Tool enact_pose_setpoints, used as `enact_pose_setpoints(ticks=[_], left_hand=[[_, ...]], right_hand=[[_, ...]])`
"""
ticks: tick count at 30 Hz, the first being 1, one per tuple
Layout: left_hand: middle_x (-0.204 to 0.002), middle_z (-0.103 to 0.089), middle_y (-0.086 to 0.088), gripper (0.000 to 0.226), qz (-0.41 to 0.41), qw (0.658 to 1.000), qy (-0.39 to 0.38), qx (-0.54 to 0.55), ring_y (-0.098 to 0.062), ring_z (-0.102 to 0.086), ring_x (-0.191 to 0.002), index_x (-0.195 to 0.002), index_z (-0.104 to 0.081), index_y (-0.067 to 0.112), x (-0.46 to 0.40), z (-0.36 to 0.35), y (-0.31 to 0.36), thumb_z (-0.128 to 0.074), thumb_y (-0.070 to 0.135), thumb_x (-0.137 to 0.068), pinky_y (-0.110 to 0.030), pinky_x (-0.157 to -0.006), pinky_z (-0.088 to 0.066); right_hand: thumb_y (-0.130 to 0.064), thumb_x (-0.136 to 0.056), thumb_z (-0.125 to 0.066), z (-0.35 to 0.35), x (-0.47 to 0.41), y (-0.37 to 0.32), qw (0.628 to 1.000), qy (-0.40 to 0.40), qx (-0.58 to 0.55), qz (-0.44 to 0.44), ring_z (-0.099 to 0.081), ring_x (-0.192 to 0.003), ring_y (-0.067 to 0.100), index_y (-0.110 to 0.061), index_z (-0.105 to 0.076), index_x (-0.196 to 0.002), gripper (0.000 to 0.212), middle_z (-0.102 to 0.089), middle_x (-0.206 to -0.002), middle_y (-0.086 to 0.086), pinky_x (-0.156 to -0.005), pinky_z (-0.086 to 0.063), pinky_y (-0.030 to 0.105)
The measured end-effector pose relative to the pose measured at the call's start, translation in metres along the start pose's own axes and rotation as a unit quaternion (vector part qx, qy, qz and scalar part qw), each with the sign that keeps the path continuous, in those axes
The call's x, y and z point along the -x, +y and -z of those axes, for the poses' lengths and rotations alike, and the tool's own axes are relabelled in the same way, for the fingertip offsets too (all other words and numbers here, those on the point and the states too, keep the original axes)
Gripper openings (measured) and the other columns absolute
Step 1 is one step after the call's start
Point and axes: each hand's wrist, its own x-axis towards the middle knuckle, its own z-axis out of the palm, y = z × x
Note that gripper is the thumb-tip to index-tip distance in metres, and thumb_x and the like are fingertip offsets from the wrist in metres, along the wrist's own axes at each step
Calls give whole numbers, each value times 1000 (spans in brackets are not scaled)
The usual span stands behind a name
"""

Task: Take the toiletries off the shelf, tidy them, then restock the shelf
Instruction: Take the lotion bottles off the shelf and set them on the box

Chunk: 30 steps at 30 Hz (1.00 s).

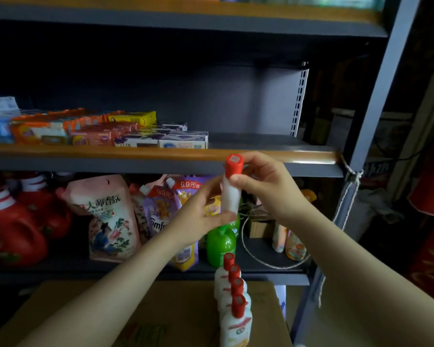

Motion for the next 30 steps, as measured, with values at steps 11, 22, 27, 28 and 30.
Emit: enact_pose_setpoints(ticks=[11, 22, 27, 28, 30], left_hand=[[-91, -71, 0, 56, 160, 965, -72, 193, -12, -68, -83, -107, -57, 15, 36, -10, 8, -78, 40, -61, -25, -73, -54], [-55, -62, 1, 47, 389, 887, -49, 243, -5, -56, -43, -86, -64, 7, 45, -16, 12, -46, 51, -86, -14, -41, -39], [-71, -71, 5, 19, 324, 928, -10, 186, -10, -66, -66, -90, -64, 17, 59, -22, -2, -67, 30, -76, -19, -52, -52], [-75, -72, 6, 17, 300, 944, -14, 135, -10, -68, -72, -92, -64, 18, 64, -25, -6, -69, 24, -77, -20, -58, -54], [-89, -72, 3, 26, 260, 964, -32, 55, -11, -69, -84, -99, -61, 19, 77, -30, -14, -73, 21, -76, -27, -72, -57]], right_hand=[[-27, -86, -64, -7, 18, 24, 971, 114, -74, -197, -46, -52, 10, -14, -61, -76, 16, -54, -59, -2, -51, -37, 23], [-27, -95, -44, -15, 41, 65, 808, 97, -330, -478, -47, -40, 8, -6, -59, -76, 32, -54, -55, 2, -36, -38, 14], [-27, -89, -53, -9, 50, 67, 865, 23, -266, -424, -60, -83, 21, -9, -60, -97, 20, -66, -88, 7, -71, -48, 30], [-26, -85, -58, -7, 53, 66, 881, 8, -247, -404, -63, -84, 21, -8, -61, -97, 21, -68, -88, 6, -72, -49, 29], [-24, -76, -63, -3, 61, 61, 908, -37, -202, -365, -68, -84, 19, -7, -62, -98, 28, -72, -88, 5, -70, -55, 26]])
